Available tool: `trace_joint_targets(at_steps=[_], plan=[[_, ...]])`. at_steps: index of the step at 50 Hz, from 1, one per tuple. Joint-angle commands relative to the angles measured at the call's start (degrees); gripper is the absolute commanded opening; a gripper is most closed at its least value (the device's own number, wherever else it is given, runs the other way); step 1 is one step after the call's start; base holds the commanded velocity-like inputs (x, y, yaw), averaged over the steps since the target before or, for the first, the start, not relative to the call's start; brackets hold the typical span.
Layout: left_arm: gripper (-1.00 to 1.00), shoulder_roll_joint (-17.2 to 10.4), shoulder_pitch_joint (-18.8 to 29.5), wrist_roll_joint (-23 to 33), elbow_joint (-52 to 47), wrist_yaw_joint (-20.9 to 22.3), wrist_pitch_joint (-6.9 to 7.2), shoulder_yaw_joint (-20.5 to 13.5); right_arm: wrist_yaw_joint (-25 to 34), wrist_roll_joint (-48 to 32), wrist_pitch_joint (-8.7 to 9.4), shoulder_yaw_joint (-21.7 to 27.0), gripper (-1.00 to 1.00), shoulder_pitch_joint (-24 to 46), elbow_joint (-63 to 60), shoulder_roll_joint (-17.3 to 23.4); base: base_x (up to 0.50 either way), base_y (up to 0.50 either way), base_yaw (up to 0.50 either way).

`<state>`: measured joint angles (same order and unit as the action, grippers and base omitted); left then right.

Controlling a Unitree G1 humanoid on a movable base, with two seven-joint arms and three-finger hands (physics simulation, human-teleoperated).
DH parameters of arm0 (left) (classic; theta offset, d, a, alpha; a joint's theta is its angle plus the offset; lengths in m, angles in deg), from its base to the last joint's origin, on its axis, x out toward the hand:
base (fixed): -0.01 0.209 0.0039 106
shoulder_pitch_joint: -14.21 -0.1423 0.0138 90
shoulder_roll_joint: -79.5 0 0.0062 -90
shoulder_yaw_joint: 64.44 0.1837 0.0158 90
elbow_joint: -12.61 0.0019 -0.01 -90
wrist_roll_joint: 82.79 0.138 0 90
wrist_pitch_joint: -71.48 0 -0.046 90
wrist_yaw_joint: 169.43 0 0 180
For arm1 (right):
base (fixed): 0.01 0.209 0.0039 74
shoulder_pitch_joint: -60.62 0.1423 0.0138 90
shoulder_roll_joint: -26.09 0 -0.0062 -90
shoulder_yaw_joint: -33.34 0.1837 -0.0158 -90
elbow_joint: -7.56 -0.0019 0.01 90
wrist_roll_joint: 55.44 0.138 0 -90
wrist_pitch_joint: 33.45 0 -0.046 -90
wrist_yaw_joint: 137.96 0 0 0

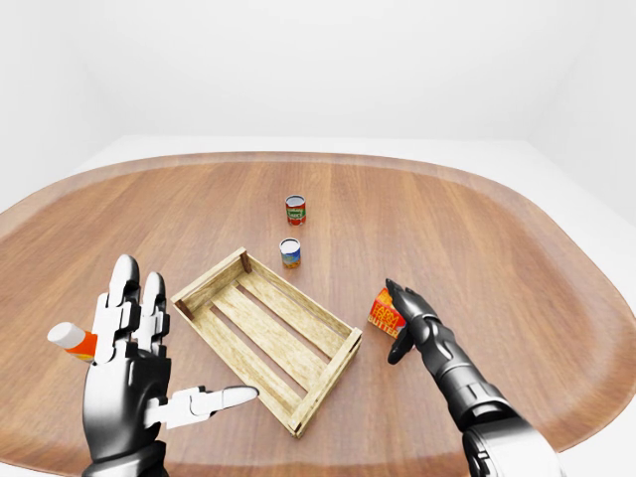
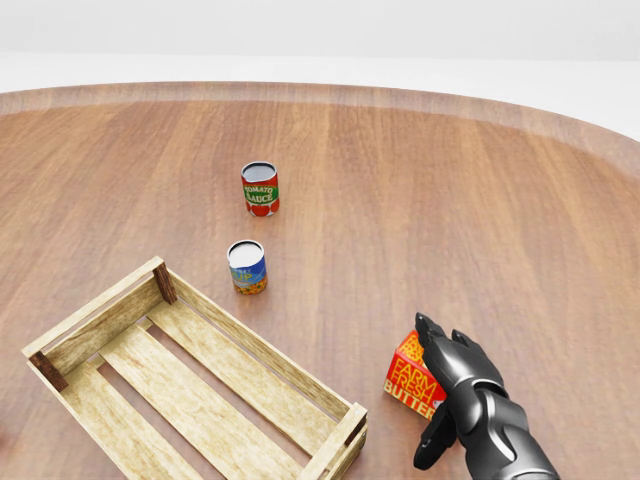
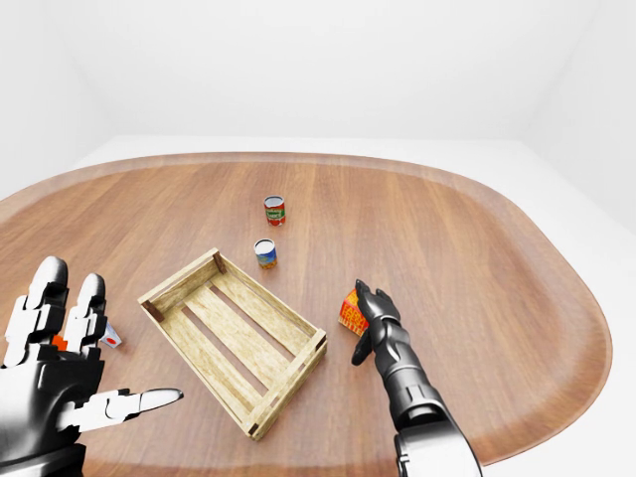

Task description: Pick up the butter and put it in the tray.

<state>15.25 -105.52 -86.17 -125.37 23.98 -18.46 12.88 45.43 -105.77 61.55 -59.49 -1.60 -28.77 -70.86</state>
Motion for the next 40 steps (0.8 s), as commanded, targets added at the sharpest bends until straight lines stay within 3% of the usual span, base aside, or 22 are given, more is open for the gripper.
trace_joint_targets(at_steps=[1,11,12,40], plan=[[1.0,0.0,0.0,0.0,0.1,0.0,-0.03,0.0,1.3,3.9,0.0,-1.0,1.0,-5.3,4.1,-1.2,0.0,0.0,0.0],[1.0,0.0,0.0,0.0,0.0,0.1,0.08,0.0,0.7,4.7,0.0,-0.8,1.0,-4.8,4.7,-0.9,0.0,0.0,0.0],[1.0,0.0,0.0,0.0,0.0,0.1,0.1,-0.1,-0.4,4.1,0.0,-1.0,-1.0,-5.1,3.9,-0.8,0.0,0.0,0.0],[1.0,-0.3,0.3,0.1,0.4,-0.3,0.16,0.1,0.8,3.7,0.0,-1.0,-1.0,-6.3,2.7,-0.8,0.0,0.0,0.0]])
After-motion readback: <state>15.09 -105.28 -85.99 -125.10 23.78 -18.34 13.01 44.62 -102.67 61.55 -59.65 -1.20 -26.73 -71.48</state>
